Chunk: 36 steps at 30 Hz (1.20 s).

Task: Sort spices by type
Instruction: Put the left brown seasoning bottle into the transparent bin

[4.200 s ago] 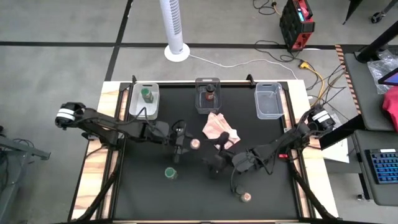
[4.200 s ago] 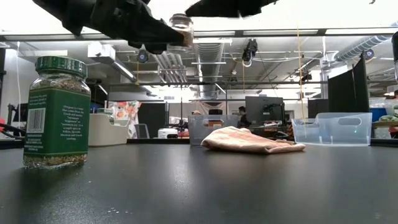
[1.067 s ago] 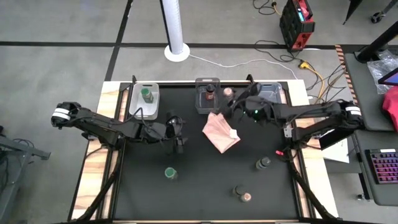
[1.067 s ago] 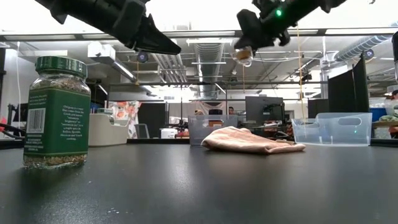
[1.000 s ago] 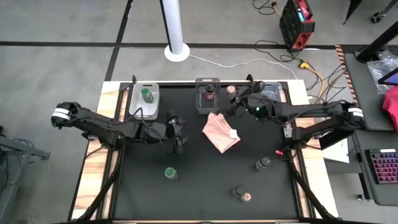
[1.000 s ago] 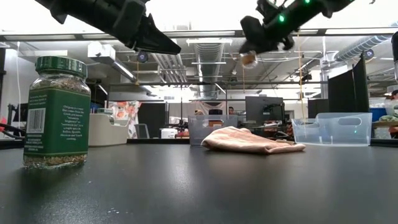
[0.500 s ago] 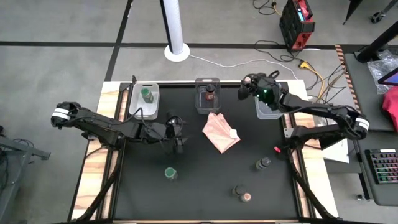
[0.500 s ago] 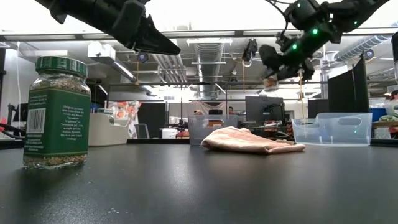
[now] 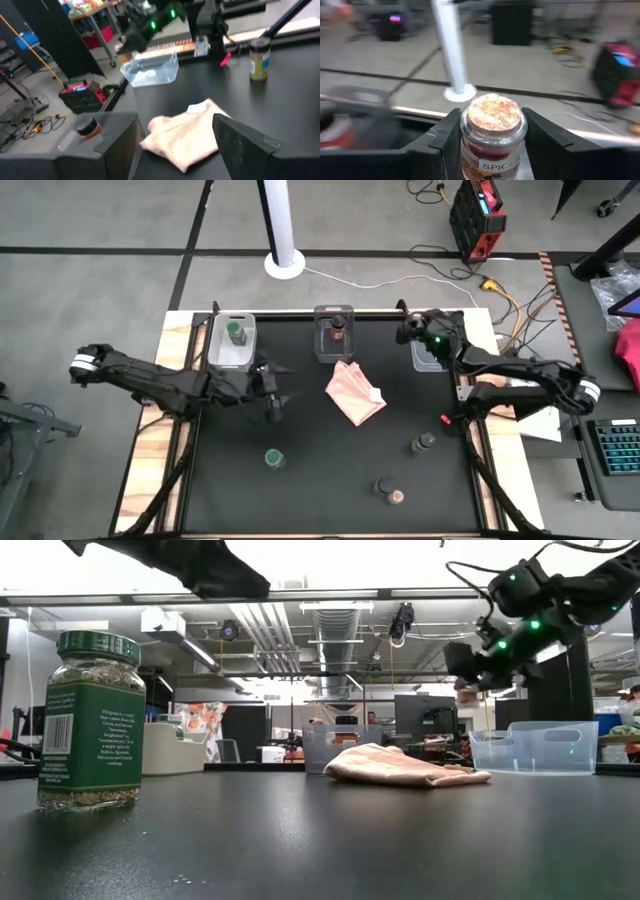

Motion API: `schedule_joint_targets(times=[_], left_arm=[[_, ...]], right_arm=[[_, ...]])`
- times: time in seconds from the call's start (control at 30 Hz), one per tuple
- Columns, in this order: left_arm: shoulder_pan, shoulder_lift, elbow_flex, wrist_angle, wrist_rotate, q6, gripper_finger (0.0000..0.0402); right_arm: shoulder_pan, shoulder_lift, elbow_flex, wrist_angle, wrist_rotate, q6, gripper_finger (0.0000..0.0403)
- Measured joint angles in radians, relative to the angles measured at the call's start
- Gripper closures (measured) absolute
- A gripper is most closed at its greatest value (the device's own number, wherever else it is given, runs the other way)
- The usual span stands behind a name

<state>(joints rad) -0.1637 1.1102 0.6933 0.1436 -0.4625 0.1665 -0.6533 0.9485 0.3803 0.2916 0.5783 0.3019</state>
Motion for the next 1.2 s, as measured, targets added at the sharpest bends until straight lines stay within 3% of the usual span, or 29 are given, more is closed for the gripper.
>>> schedule_joint_targets(times=[0.47,0.9,1.2], left_arm=[[-0.004,-0.109,-0.002,-0.026,0.000,0.008,0.0161],[-0.004,-0.114,-0.002,-0.035,0.000,0.016,0.0161],[-0.004,-0.114,-0.002,-0.034,0.000,0.016,0.0161]], right_arm=[[0.000,-0.017,-0.155,-0.002,0.182,0.115,0.0236],[0.000,-0.011,-0.213,0.017,0.210,0.143,0.0236],[0.005,0.050,-0.284,0.225,0.209,0.098,0.0236]])
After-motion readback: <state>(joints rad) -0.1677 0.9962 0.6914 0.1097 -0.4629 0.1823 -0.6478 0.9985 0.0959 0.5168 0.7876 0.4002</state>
